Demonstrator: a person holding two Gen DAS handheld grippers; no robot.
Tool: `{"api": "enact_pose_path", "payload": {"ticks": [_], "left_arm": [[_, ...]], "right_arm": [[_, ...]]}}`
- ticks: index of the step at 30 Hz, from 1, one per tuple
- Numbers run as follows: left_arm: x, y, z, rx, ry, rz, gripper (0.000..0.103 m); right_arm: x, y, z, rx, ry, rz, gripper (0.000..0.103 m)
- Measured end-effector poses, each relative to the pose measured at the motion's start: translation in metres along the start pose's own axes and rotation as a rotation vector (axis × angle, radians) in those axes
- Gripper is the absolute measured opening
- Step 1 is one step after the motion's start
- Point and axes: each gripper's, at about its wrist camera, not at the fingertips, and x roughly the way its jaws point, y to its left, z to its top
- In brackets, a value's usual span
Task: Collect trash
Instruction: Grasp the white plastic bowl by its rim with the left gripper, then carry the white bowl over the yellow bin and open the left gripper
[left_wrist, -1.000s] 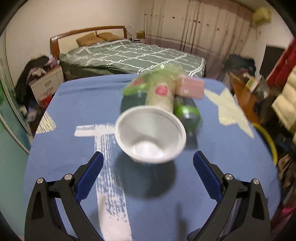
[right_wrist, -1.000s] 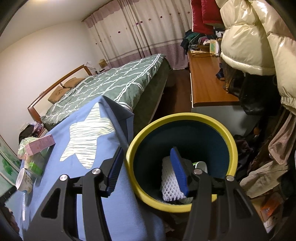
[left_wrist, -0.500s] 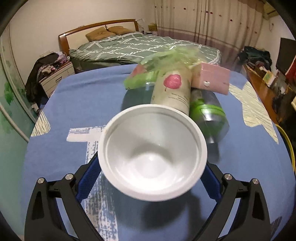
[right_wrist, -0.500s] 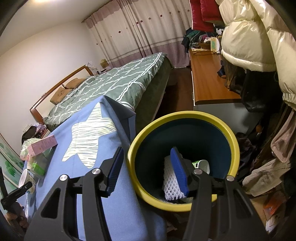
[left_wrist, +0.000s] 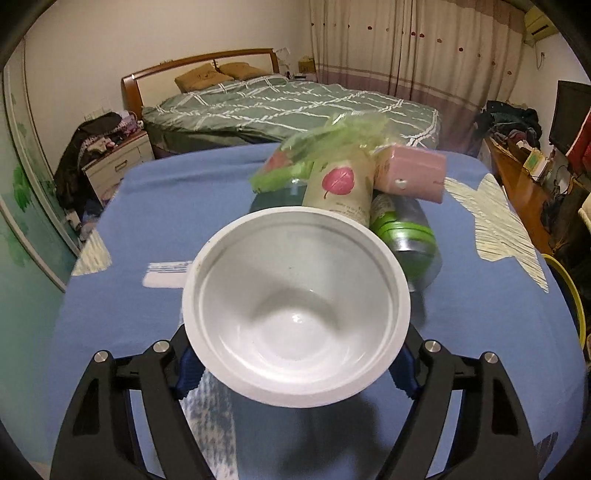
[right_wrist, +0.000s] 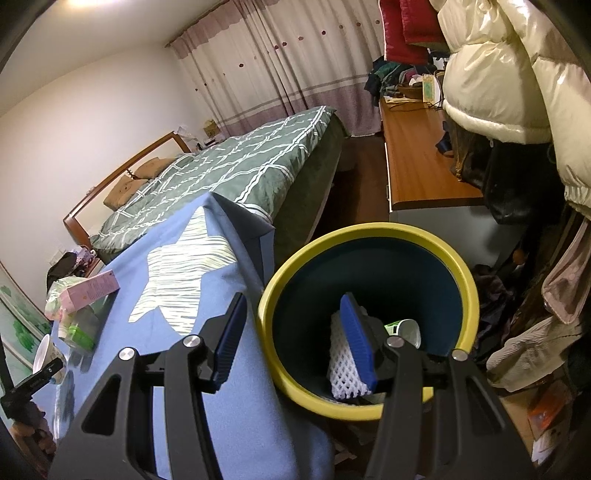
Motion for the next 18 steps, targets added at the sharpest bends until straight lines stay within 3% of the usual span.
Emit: {"api": "enact_pose_path", "payload": {"ticks": [9, 18], "left_arm": [[-0.043, -0.041, -0.005, 0.045, -0.014, -0.085, 0.078], [-0.053, -0.152, 0.013, 0.176, -0.012, -0.232, 0.078]], "right_arm": [[-0.009, -0.01, 0.001, -0.008, -0.01, -0.02, 0.051], [-0.023, -0.04, 0.005, -0.002, -0.037, -0.042, 0.05]]}}
